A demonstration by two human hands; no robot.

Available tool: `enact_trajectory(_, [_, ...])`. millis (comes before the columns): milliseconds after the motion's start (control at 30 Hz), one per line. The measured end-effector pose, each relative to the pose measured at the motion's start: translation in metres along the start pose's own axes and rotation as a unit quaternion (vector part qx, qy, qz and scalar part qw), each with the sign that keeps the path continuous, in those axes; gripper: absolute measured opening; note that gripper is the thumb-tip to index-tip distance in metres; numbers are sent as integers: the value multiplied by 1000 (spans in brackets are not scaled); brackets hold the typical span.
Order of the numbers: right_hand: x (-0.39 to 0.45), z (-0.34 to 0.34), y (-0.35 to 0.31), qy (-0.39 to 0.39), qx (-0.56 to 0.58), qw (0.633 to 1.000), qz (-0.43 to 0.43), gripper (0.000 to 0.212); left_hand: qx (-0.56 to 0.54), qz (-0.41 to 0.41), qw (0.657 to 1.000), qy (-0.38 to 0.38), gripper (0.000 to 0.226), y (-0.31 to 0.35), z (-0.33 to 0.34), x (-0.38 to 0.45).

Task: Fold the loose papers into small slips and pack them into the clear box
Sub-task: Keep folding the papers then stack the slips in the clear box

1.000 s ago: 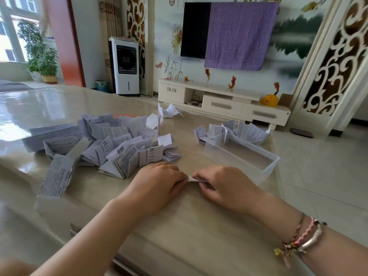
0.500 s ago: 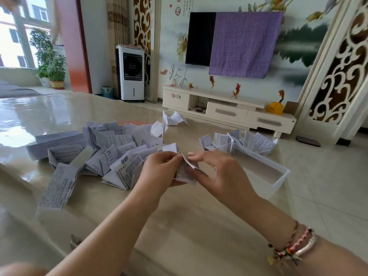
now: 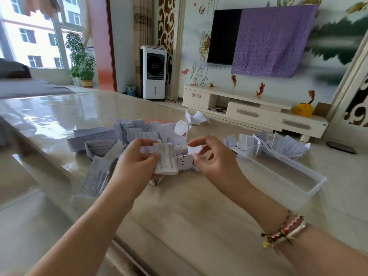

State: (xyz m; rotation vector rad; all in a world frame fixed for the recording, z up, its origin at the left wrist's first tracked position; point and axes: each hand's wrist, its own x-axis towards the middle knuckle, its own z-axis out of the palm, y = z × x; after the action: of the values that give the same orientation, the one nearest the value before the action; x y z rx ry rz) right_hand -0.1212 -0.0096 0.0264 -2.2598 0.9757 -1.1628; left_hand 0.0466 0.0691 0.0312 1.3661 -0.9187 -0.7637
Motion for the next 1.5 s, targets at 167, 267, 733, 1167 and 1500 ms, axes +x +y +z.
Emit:
enact_trajectory(167, [15, 33, -14, -87, -109, 988, -73, 23, 49, 58, 990, 117, 30, -6, -36, 7])
enact_trajectory(267, [8, 45, -16, -86, -174, 972, -136, 18, 126, 84, 980, 132, 35, -15, -51, 10])
enact_trajectory(733, [8, 32, -15, 82, -34, 991, -97, 8, 191, 163, 964, 90, 34, -20, -40, 5])
enact_trajectory(1167, [13, 24, -24, 15, 221, 975, 11, 20, 61, 207, 976, 23, 51, -14, -8, -1])
enact_trajectory(1500, [16, 29, 9, -3, -185, 982, -48, 10, 104, 198, 970, 92, 34, -19, -16, 9])
